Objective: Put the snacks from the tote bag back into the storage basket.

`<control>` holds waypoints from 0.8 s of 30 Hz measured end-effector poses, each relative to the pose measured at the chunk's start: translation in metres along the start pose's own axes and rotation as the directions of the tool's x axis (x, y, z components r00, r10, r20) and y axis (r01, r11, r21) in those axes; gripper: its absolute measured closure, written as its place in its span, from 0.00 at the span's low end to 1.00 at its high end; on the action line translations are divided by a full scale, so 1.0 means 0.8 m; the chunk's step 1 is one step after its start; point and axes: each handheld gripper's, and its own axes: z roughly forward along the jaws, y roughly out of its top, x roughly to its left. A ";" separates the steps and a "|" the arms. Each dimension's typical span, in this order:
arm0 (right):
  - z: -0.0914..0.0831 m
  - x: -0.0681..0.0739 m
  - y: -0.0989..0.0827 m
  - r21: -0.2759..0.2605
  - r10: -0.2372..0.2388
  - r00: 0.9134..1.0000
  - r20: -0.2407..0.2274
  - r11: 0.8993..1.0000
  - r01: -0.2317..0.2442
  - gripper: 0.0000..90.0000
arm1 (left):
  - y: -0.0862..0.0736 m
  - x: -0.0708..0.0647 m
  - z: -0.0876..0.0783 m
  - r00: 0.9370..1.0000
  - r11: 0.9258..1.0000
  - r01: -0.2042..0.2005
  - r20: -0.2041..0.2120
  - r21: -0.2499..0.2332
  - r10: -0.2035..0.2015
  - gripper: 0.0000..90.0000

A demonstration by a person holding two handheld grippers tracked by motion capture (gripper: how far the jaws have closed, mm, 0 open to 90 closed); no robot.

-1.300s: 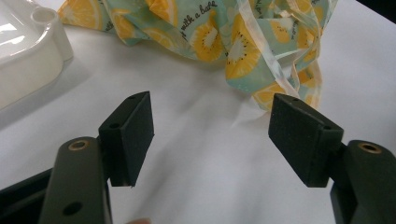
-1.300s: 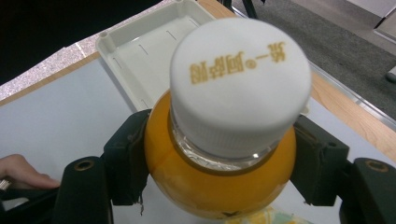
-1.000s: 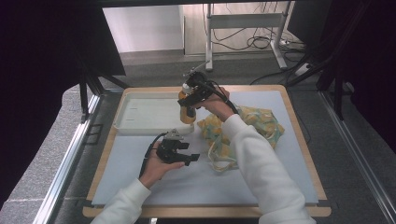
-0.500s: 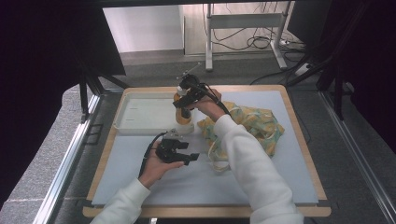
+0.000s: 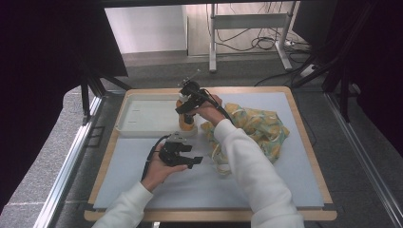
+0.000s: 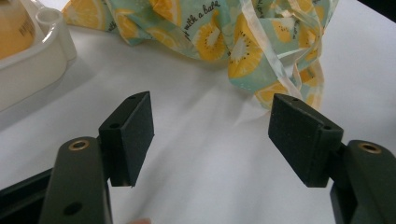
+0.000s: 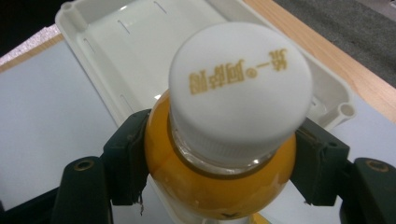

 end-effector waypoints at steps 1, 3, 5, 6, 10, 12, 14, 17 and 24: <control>0.003 0.001 -0.001 0.006 -0.003 1.000 0.003 1.000 0.003 0.34 | 0.000 0.000 0.000 1.000 1.000 0.001 0.001 0.000 -0.001 0.34; 0.008 0.002 -0.002 0.020 -0.015 1.000 0.009 1.000 0.015 0.33 | 0.000 0.000 0.000 1.000 1.000 0.002 0.002 -0.001 -0.002 0.34; 0.013 0.003 -0.004 0.032 -0.021 1.000 0.014 0.999 0.021 0.33 | 0.000 0.001 0.000 1.000 1.000 0.001 0.002 -0.002 -0.001 0.34; 0.014 0.003 -0.005 0.031 -0.024 1.000 0.018 0.999 0.023 0.33 | 0.000 0.000 -0.001 1.000 1.000 -0.001 0.002 -0.002 0.001 0.34; 0.014 0.005 -0.005 0.036 -0.034 0.999 0.023 0.999 0.033 0.32 | 0.000 0.001 -0.001 1.000 1.000 -0.002 0.002 0.000 0.002 0.34; 0.010 0.007 -0.005 0.018 -0.031 0.999 0.041 0.999 0.030 0.27 | 0.001 0.001 0.000 1.000 1.000 0.000 0.003 -0.003 0.000 0.34; 0.005 0.009 -0.004 0.005 -0.028 0.999 0.046 1.000 0.027 0.21 | 0.001 0.001 0.000 1.000 1.000 -0.003 0.001 0.001 0.003 0.34; -0.003 0.009 -0.004 -0.019 -0.019 0.999 0.040 1.000 0.020 0.18 | 0.000 0.002 0.000 1.000 1.000 0.003 0.001 -0.001 -0.003 0.34; -0.028 0.001 -0.010 -0.080 0.002 0.999 0.052 0.997 0.002 0.17 | -0.003 0.003 -0.005 1.000 1.000 0.008 -0.010 -0.001 -0.008 0.34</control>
